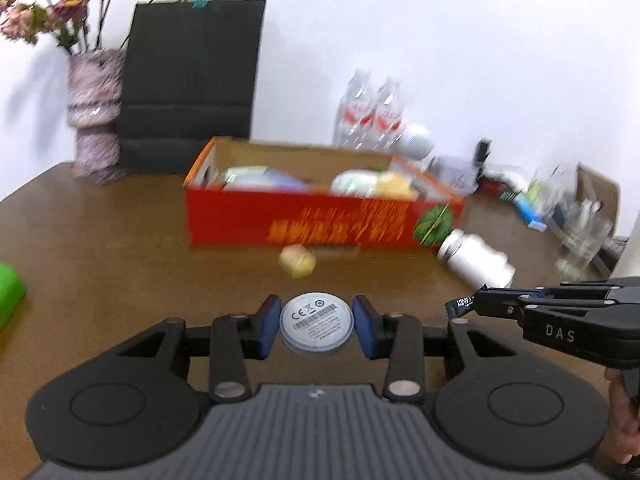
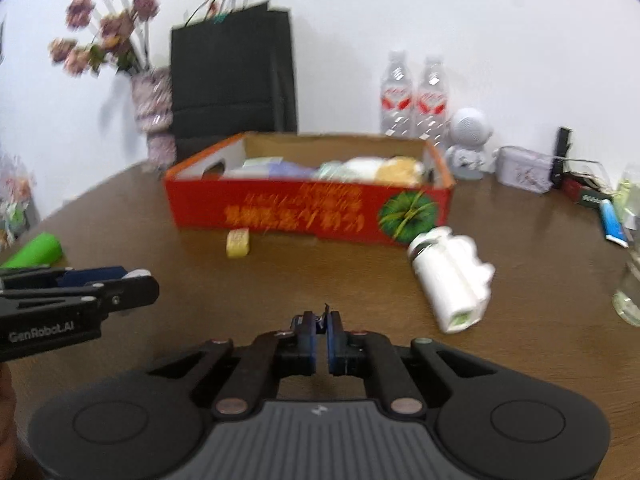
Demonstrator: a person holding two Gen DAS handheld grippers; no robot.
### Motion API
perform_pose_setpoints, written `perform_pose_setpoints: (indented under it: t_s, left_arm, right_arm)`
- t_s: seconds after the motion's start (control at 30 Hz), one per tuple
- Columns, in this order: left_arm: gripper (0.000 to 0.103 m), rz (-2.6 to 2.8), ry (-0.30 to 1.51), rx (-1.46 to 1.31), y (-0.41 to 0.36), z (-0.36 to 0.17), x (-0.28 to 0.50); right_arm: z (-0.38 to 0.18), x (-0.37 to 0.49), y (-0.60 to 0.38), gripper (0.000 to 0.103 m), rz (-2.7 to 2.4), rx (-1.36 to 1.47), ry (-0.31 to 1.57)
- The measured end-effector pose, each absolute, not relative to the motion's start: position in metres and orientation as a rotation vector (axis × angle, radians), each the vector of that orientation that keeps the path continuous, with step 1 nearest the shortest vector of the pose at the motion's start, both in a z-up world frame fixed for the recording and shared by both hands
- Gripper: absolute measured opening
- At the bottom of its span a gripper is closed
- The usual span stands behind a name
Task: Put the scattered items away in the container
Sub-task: 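Grasp the white round tin with the left tool while the right tool grasps the black item, then drop the white tin and black item into the box, opening both tools, then withdraw both tools and approach the yellow block and spray bottle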
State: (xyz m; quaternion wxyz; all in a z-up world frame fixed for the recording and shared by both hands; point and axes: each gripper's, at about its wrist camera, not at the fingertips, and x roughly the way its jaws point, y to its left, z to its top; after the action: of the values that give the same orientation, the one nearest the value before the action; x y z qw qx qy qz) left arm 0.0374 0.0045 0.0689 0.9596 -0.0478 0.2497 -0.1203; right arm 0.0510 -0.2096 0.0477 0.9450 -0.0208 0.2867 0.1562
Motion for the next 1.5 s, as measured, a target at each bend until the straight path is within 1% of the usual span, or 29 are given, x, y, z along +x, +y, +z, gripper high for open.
perform_pose_setpoints:
  t_s: [0.17, 0.3, 0.37, 0.43, 0.53, 0.6, 0.63, 0.67, 0.7, 0.73, 0.77, 0.8, 0.83, 0.87, 0.97, 1.0, 1.03, 1.07, 1.17, 1.27, 1.4, 1.5]
  left_arm:
    - [0.04, -0.326, 0.505, -0.097, 0.005, 0.111, 0.088]
    - [0.04, -0.321, 0.541, -0.08, -0.004, 0.142, 0.158]
    - [0.04, -0.286, 0.583, -0.028, -0.013, 0.145, 0.196]
    - [0.04, -0.251, 0.666, -0.013, -0.017, 0.136, 0.23]
    - [0.04, -0.225, 0.785, -0.016, -0.017, 0.115, 0.267]
    - [0.04, -0.231, 0.833, -0.027, -0.016, 0.103, 0.282]
    - [0.046, -0.233, 0.861, -0.03, -0.017, 0.097, 0.288]
    - [0.061, -0.228, 0.879, -0.03, -0.018, 0.094, 0.292]
    - [0.067, -0.228, 0.88, -0.018, -0.019, 0.093, 0.292]
    - [0.075, -0.239, 0.865, 0.008, -0.021, 0.094, 0.29]
    - [0.081, -0.247, 0.846, 0.036, -0.022, 0.097, 0.287]
    - [0.084, -0.241, 0.832, 0.058, -0.022, 0.101, 0.282]
    - [0.09, -0.225, 0.827, 0.069, -0.021, 0.106, 0.279]
    - [0.095, -0.207, 0.832, 0.069, -0.019, 0.111, 0.278]
    - [0.101, -0.158, 0.877, 0.048, -0.011, 0.126, 0.275]
    - [0.102, -0.146, 0.895, 0.048, -0.009, 0.13, 0.273]
    - [0.103, -0.14, 0.912, 0.056, -0.008, 0.133, 0.27]
    - [0.103, -0.136, 0.924, 0.066, -0.007, 0.136, 0.267]
    - [0.103, -0.112, 0.947, 0.063, -0.003, 0.142, 0.255]
    - [0.103, -0.096, 0.962, 0.03, 0.002, 0.155, 0.24]
    - [0.103, -0.095, 0.906, 0.056, -0.001, 0.178, 0.214]
    - [0.103, -0.106, 0.823, 0.096, -0.003, 0.191, 0.182]
  right_arm:
    - [0.1, 0.072, -0.228, 0.004, 0.271, -0.09, 0.451]
    - [0.143, 0.123, -0.239, 0.004, 0.276, -0.067, 0.43]
    - [0.157, 0.16, -0.241, 0.004, 0.297, -0.046, 0.486]
    - [0.16, 0.199, -0.24, 0.004, 0.309, -0.032, 0.571]
    - [0.143, 0.25, -0.235, 0.004, 0.3, -0.034, 0.722]
    - [0.125, 0.277, -0.231, 0.005, 0.292, -0.027, 0.812]
    - [0.116, 0.288, -0.228, 0.005, 0.285, -0.034, 0.855]
    - [0.108, 0.295, -0.225, 0.007, 0.277, -0.041, 0.889]
    - [0.102, 0.301, -0.222, 0.013, 0.265, -0.05, 0.919]
    - [0.097, 0.305, -0.22, 0.015, 0.251, -0.058, 0.944]
    - [0.095, 0.305, -0.219, 0.027, 0.246, -0.057, 0.953]
    - [0.097, 0.303, -0.218, 0.039, 0.253, -0.049, 0.945]
    - [0.1, 0.3, -0.219, 0.044, 0.266, -0.042, 0.934]
    - [0.103, 0.298, -0.218, 0.052, 0.275, -0.039, 0.929]
    - [0.115, 0.295, -0.216, 0.056, 0.267, -0.033, 0.957]
    - [0.119, 0.293, -0.215, 0.064, 0.27, -0.025, 0.98]
    - [0.122, 0.29, -0.214, 0.07, 0.279, -0.018, 1.004]
    - [0.125, 0.286, -0.212, 0.078, 0.29, -0.012, 1.021]
    - [0.137, 0.268, -0.206, 0.083, 0.309, -0.009, 1.01]
    - [0.148, 0.25, -0.198, 0.084, 0.311, -0.026, 1.016]
    - [0.163, 0.228, -0.192, 0.085, 0.312, -0.039, 0.996]
    - [0.175, 0.207, -0.195, 0.086, 0.332, 0.018, 0.948]
